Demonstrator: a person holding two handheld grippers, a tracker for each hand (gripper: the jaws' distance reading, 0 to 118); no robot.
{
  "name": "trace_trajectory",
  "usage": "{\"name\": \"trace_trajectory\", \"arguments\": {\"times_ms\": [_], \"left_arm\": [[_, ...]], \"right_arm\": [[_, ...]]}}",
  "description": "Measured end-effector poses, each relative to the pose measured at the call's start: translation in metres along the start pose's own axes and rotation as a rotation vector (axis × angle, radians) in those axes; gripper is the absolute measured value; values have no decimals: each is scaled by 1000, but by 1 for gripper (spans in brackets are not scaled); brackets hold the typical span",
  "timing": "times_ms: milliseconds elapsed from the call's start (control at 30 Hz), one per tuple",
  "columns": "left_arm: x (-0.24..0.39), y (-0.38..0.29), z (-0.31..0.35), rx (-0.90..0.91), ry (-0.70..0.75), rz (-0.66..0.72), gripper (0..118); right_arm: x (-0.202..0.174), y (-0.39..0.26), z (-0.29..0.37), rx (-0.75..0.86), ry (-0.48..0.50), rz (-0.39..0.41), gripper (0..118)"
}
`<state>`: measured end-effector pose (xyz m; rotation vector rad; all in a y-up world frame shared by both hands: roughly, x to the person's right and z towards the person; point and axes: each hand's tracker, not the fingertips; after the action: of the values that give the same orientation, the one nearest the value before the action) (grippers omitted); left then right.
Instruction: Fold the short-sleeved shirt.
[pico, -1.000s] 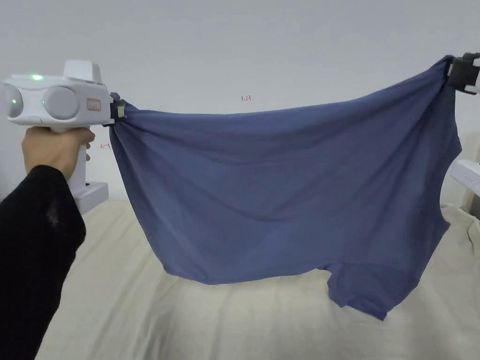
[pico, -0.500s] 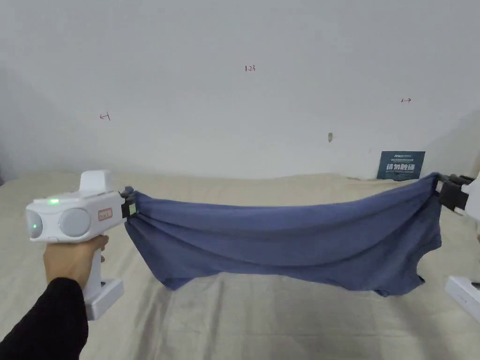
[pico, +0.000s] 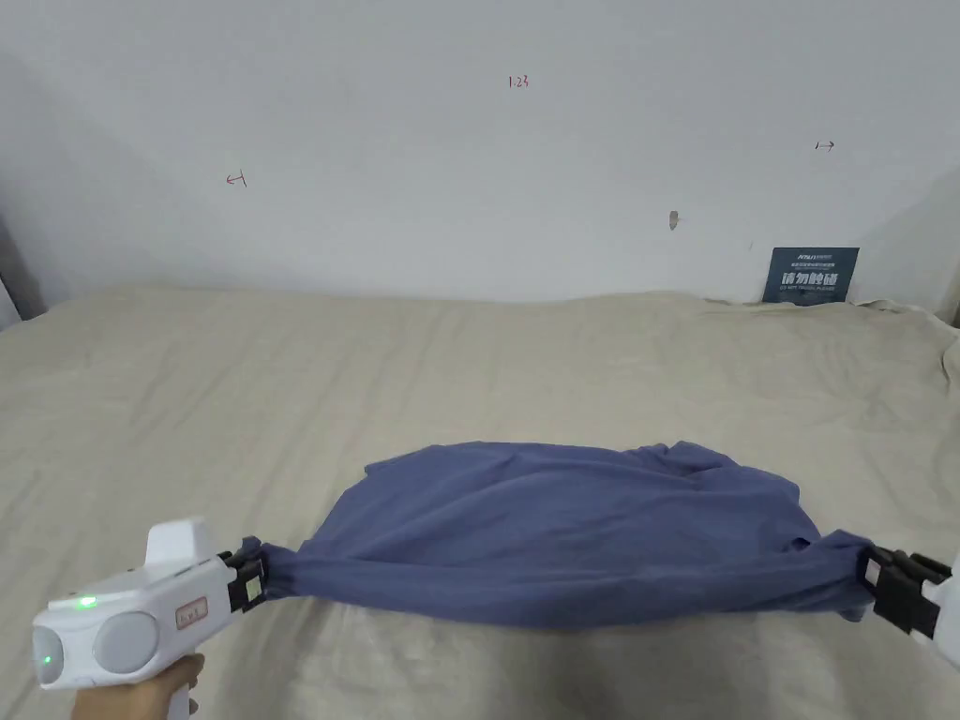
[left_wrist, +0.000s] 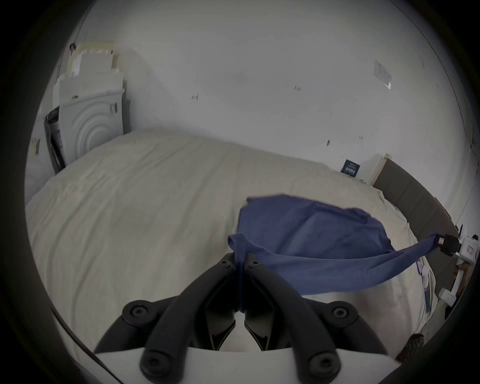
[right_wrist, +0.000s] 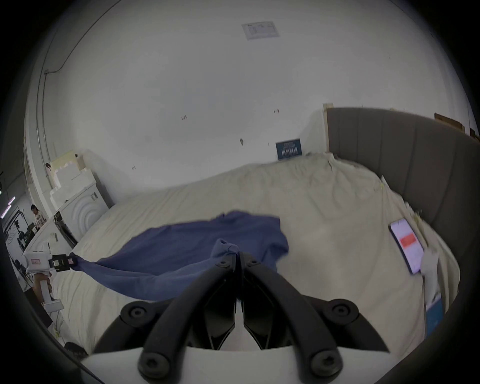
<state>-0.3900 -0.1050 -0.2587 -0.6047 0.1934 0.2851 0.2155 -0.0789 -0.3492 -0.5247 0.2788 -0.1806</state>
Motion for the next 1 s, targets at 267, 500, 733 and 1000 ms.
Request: {"name": "trace_trajectory", "arguments": {"times_ms": [267,500,733,1000], "left_arm": [[-9,-75,46,-70,11,-6,1],[-10,-114,81,-91,14,-34,1],[-20,-147,110,-110,18,-49,1],[-26,-172,105,-163,55,-35,1]], "right_arm": [[6,-75,64,-63,-17,-29,0],[3,-107,113,-74,-20,-62,0],[32,-134,132,-106,-32,-53,0],[47,-174,131,-176,-75,-95,0]]}}
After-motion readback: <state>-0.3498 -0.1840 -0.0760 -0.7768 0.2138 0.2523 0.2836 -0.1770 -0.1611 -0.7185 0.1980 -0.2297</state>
